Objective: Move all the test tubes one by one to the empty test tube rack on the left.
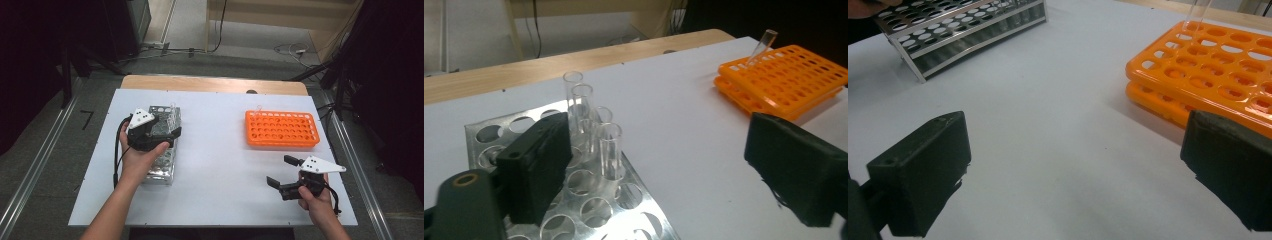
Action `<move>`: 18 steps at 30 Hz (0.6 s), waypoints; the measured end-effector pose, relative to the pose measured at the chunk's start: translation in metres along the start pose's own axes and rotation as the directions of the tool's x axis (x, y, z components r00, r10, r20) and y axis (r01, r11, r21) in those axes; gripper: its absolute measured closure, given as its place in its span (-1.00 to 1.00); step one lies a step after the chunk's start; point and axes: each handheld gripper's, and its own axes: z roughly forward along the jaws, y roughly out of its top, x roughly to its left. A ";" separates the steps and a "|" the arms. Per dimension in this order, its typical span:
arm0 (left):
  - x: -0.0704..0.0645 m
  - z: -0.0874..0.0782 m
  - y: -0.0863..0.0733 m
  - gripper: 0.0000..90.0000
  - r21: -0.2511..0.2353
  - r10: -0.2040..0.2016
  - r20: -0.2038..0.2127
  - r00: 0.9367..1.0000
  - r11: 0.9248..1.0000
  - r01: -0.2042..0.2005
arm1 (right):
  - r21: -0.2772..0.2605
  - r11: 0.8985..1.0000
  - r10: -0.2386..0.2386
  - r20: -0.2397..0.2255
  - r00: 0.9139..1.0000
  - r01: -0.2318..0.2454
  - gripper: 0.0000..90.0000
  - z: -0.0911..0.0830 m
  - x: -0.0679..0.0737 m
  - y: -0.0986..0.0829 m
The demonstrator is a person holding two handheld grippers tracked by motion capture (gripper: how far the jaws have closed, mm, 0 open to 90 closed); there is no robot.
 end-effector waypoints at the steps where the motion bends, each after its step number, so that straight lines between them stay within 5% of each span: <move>1: -0.001 -0.002 -0.001 -0.83 -0.005 -0.004 0.009 1.000 1.000 0.004 | 0.000 1.000 -0.001 -0.002 1.000 0.001 -1.00 0.000 0.000 0.000; 10: -0.014 -0.022 -0.012 -1.00 -0.026 -0.002 0.101 0.995 1.000 0.004 | 0.001 1.000 0.003 0.003 1.000 -0.003 -1.00 0.003 -0.002 0.004; 18: -0.026 -0.035 -0.019 -1.00 -0.053 0.007 0.128 0.992 0.999 0.000 | -0.001 1.000 0.009 0.007 1.000 -0.009 -1.00 0.006 -0.004 0.009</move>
